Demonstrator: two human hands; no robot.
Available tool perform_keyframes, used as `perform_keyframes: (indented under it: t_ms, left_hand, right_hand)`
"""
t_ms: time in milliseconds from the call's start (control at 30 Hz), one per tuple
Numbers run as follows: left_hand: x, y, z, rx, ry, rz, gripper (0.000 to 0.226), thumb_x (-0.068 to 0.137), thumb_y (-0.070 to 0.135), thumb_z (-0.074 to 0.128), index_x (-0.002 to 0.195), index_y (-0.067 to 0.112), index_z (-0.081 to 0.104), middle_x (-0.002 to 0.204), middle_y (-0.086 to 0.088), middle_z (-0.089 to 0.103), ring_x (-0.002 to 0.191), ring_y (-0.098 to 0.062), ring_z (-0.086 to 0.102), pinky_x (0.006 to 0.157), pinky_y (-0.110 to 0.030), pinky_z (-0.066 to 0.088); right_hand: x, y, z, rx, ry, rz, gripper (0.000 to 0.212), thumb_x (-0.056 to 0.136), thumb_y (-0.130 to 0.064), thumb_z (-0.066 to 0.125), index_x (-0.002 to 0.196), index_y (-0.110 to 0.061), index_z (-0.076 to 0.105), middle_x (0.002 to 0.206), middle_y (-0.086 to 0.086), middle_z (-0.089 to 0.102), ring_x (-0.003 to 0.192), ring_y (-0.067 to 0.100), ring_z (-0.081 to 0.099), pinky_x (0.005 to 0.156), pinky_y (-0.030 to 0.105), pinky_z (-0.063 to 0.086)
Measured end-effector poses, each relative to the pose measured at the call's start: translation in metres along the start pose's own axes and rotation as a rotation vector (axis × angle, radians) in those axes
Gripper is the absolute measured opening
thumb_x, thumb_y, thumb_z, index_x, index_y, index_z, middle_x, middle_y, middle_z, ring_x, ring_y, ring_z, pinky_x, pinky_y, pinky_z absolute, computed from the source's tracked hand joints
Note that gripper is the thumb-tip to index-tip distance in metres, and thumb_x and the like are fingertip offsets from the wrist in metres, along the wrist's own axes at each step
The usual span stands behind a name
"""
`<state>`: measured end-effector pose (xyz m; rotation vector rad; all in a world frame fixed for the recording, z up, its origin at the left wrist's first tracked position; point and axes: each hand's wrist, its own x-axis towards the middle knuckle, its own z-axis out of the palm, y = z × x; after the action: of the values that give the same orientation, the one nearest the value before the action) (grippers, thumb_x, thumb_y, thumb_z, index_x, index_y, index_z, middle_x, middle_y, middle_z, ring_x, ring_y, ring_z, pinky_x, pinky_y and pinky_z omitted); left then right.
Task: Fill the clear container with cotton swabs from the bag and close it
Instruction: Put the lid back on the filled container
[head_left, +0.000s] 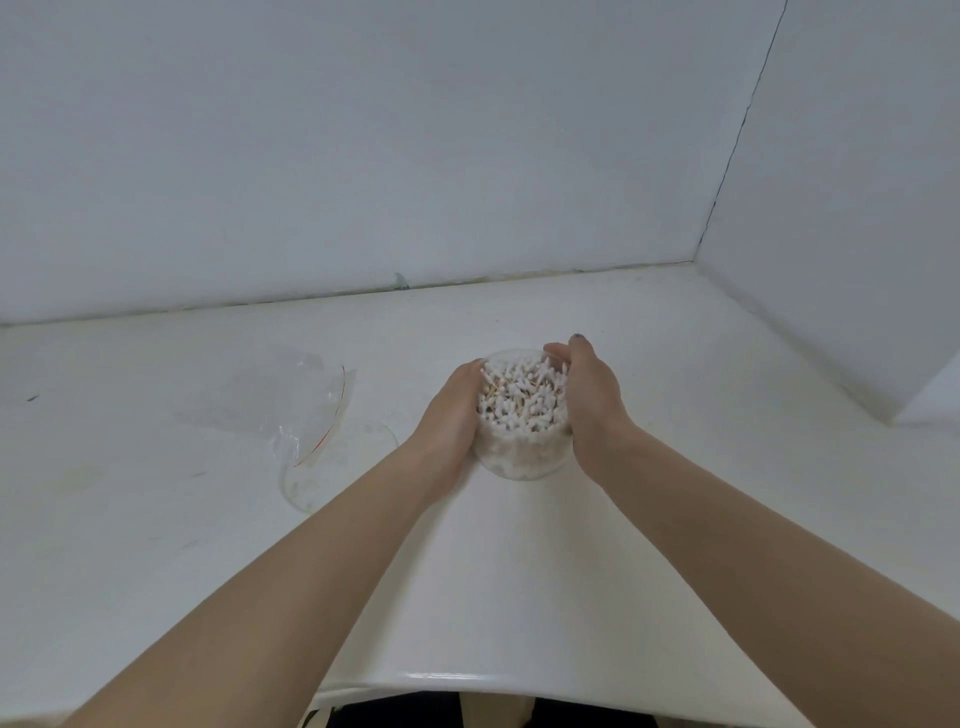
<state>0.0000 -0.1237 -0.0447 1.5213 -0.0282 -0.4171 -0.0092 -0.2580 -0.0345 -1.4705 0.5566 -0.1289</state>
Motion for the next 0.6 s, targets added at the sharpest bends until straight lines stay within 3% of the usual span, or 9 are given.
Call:
perform_keyframes:
  t_ms: [133,233,300,367,467,533,600]
  left_hand:
    - [0.005,0.001,-0.001,0.008,0.077,-0.010,0.034,0.102,0.010,0.038,0.116,0.024,0.066,0.119,-0.003,0.075,0.112,-0.021,0.072,0.106,-0.044,0.054]
    - [0.004,0.007,-0.003,0.050,0.098,-0.020,0.035,0.100,0.008,0.038,0.111,0.025,0.067,0.118,-0.003,0.075,0.107,-0.020,0.072,0.104,-0.043,0.055]
    - [0.006,0.013,-0.011,0.106,0.121,-0.032,0.032,0.102,0.017,0.040,0.093,0.022,0.071,0.101,-0.001,0.080,0.097,-0.022,0.075,0.098,-0.041,0.057]
    - [0.009,0.018,-0.025,0.167,0.176,-0.047,0.030,0.100,0.027,0.040,0.085,0.015,0.063,0.100,-0.011,0.079,0.099,-0.030,0.074,0.095,-0.046,0.055]
    - [0.009,0.023,-0.050,0.157,0.257,-0.072,0.027,0.101,0.034,0.038,0.089,0.016,0.053,0.093,-0.010,0.068,0.094,-0.028,0.067,0.085,-0.039,0.047]
    - [0.004,0.027,-0.061,0.102,0.281,-0.116,0.036,0.106,0.040,0.039,0.096,0.013,0.061,0.099,-0.007,0.072,0.094,-0.027,0.069,0.090,-0.037,0.050]
    - [-0.003,0.027,-0.070,0.086,0.285,-0.146,0.041,0.107,0.043,0.039,0.101,0.014,0.067,0.100,-0.008,0.076,0.091,-0.027,0.072,0.084,-0.035,0.054]
  right_hand:
    - [-0.011,0.002,0.013,0.010,0.043,0.006,0.055,0.090,-0.054,0.029,0.122,-0.027,0.064,0.121,-0.003,0.068,0.115,0.021,0.063,0.106,0.046,0.046]
    - [-0.010,0.004,0.023,0.039,0.093,0.009,0.049,0.087,-0.054,0.027,0.099,-0.026,0.066,0.116,0.001,0.071,0.111,0.024,0.064,0.104,0.046,0.047]
    - [-0.015,0.006,0.033,0.035,0.097,0.009,0.050,0.086,-0.053,0.026,0.097,-0.022,0.064,0.116,0.007,0.071,0.111,0.029,0.065,0.105,0.048,0.047]
    - [-0.024,0.006,0.043,0.047,0.071,0.007,0.054,0.091,-0.048,0.026,0.113,-0.015,0.063,0.118,0.009,0.068,0.112,0.030,0.063,0.105,0.047,0.047]
    - [-0.033,0.008,0.055,0.105,-0.003,0.084,0.061,0.089,-0.053,0.028,0.124,-0.016,0.061,0.124,0.006,0.067,0.116,0.028,0.062,0.107,0.046,0.045]
    - [-0.033,0.016,0.065,0.148,-0.054,0.125,0.065,0.085,-0.056,0.029,0.122,-0.017,0.065,0.124,0.005,0.068,0.117,0.027,0.063,0.109,0.046,0.045]
    - [-0.042,0.019,0.074,0.123,-0.098,0.125,0.065,0.083,-0.058,0.028,0.117,-0.018,0.067,0.121,0.004,0.069,0.115,0.027,0.062,0.109,0.046,0.044]
